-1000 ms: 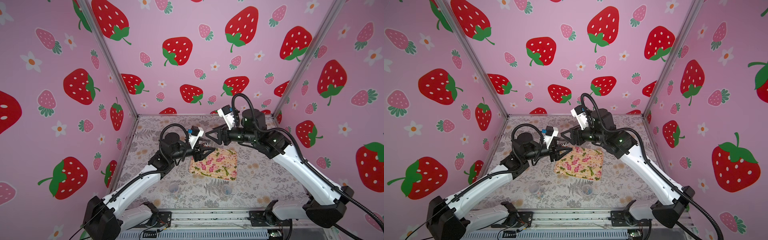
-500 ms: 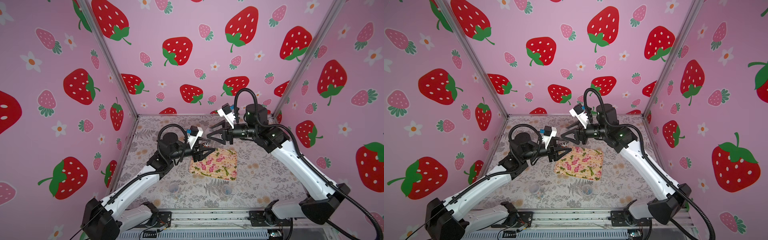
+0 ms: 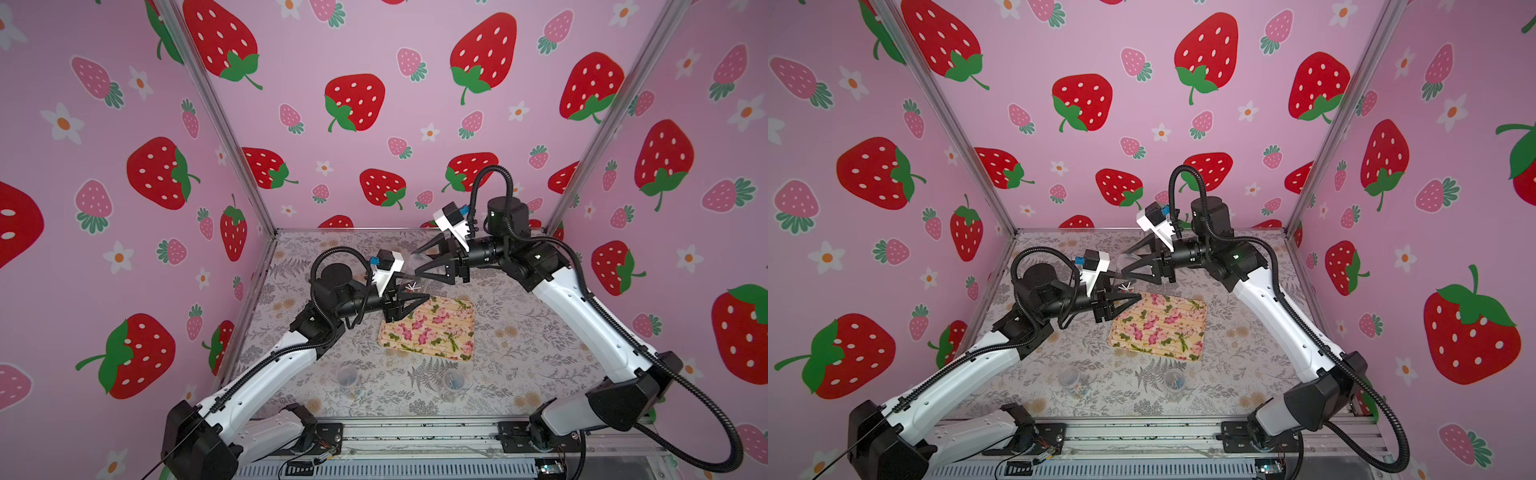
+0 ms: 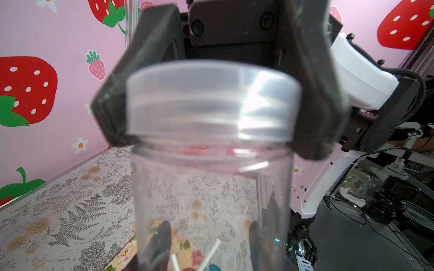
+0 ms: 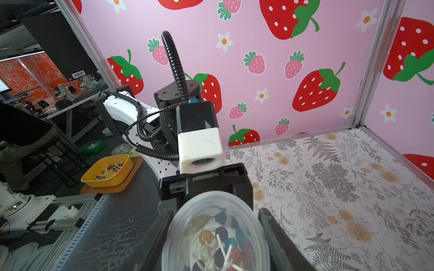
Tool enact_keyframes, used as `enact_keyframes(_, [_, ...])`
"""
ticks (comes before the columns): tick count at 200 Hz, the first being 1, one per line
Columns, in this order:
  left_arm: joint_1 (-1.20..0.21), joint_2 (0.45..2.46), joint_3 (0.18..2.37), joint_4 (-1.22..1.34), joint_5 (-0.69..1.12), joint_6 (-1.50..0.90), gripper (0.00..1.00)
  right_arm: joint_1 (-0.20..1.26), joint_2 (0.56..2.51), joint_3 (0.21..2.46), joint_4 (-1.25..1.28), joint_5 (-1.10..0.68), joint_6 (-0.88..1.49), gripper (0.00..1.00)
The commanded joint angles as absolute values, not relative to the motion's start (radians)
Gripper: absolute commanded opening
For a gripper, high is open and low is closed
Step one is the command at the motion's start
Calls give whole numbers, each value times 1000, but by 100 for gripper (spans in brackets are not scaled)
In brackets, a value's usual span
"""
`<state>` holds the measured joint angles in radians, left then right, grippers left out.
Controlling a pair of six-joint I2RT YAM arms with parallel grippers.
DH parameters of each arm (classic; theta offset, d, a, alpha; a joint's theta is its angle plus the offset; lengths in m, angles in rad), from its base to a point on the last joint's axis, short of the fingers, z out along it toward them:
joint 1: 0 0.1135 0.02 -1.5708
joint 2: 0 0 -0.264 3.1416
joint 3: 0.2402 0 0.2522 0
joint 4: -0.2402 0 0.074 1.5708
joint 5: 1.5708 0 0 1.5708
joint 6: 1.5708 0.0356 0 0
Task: Pour the candies out of the jar
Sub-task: Unscrew the lid from the jar.
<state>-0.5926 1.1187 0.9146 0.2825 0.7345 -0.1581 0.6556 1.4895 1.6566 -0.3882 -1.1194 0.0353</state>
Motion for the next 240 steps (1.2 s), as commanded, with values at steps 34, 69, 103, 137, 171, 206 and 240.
enact_keyframes(34, [-603,1097,910,297,757,-168,43,649,1442,1657,-318,-1084,-2,98])
enact_keyframes(69, [-603,1094,901,300,738,-163,43,649,1381,1658,-352,-953,103,99])
enact_keyframes(103, [-603,1091,891,303,714,-151,43,652,1320,1632,-423,-763,242,100])
enact_keyframes(137, [-603,1094,890,297,704,-139,43,680,1292,1604,-508,-594,359,95])
enact_keyframes(171, [-603,1101,887,297,703,-137,43,725,1311,1602,-560,-517,374,95])
enact_keyframes(206, [-603,1103,882,290,701,-132,43,766,1333,1606,-540,-488,396,95])
enact_keyframes(240, [-603,1107,879,296,706,-138,43,789,1358,1620,-538,-479,395,92])
